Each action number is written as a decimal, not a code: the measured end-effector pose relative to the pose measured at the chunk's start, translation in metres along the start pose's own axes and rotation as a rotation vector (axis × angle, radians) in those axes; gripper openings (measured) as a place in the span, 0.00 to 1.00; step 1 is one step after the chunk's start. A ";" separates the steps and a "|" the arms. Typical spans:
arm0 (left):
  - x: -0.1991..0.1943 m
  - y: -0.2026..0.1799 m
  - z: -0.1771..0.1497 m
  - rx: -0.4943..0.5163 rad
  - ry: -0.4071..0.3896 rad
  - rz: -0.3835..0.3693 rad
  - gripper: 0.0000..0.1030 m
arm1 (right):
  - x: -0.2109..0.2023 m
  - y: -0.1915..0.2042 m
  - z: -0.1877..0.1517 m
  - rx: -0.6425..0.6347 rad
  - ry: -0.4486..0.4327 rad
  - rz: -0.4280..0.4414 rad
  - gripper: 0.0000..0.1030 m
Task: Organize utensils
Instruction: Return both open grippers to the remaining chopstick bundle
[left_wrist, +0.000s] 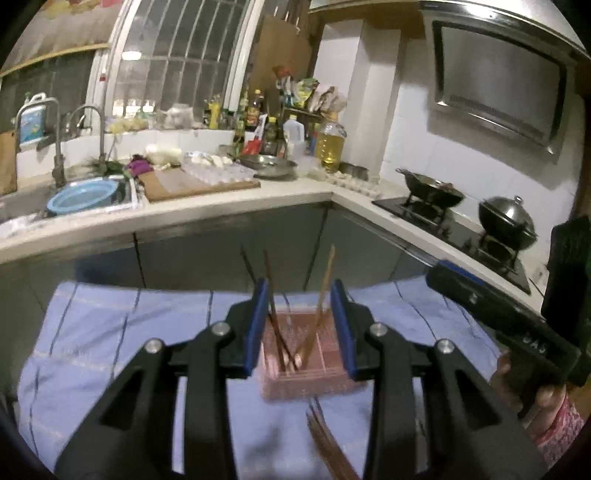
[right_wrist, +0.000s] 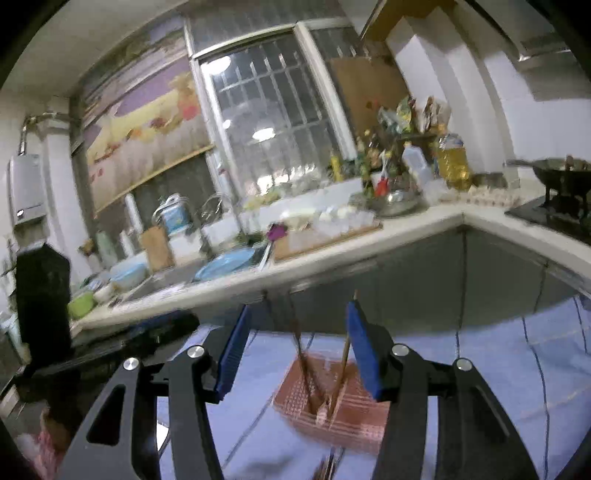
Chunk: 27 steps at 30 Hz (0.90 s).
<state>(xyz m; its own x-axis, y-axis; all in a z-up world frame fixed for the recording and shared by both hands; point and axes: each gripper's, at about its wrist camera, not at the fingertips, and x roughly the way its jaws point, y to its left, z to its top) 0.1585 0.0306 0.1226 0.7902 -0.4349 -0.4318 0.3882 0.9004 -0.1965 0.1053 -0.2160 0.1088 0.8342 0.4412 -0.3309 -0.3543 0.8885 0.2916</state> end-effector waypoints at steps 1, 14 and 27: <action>-0.003 0.002 -0.015 -0.005 0.021 -0.008 0.31 | -0.004 -0.001 -0.023 -0.001 0.052 -0.006 0.53; 0.057 -0.029 -0.212 -0.082 0.546 -0.109 0.26 | 0.007 0.005 -0.218 0.031 0.577 -0.067 0.20; 0.076 -0.048 -0.221 0.007 0.554 0.001 0.25 | 0.004 -0.017 -0.220 0.084 0.544 -0.123 0.20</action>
<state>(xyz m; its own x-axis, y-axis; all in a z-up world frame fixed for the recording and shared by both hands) 0.0952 -0.0426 -0.0953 0.4232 -0.3606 -0.8312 0.3919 0.9000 -0.1909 0.0217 -0.2015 -0.0950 0.5212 0.3562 -0.7755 -0.2151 0.9342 0.2845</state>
